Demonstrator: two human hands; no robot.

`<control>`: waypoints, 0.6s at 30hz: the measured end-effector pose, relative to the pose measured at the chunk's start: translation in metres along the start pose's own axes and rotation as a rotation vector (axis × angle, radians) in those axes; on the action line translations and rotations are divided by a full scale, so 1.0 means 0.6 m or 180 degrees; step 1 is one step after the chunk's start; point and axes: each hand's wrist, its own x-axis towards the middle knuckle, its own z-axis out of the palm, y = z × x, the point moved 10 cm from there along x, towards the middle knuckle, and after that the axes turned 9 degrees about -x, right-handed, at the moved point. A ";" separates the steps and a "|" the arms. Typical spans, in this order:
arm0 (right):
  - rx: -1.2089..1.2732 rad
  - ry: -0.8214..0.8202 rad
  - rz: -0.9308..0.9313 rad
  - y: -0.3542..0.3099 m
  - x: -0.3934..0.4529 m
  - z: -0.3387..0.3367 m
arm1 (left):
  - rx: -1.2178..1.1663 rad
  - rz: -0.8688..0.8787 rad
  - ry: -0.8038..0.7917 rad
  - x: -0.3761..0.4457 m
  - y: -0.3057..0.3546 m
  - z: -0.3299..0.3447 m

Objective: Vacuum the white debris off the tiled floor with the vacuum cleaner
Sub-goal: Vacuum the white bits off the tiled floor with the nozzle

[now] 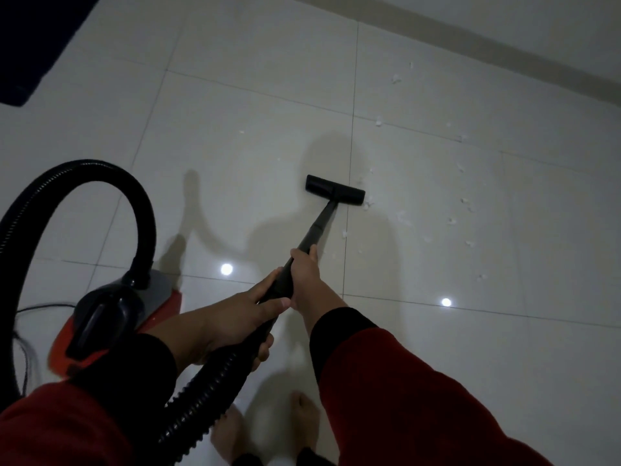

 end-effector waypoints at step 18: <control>0.0384 -0.0187 0.0360 0.114 -0.092 -0.064 | 0.0308 -0.0269 0.0229 -0.113 -0.091 0.082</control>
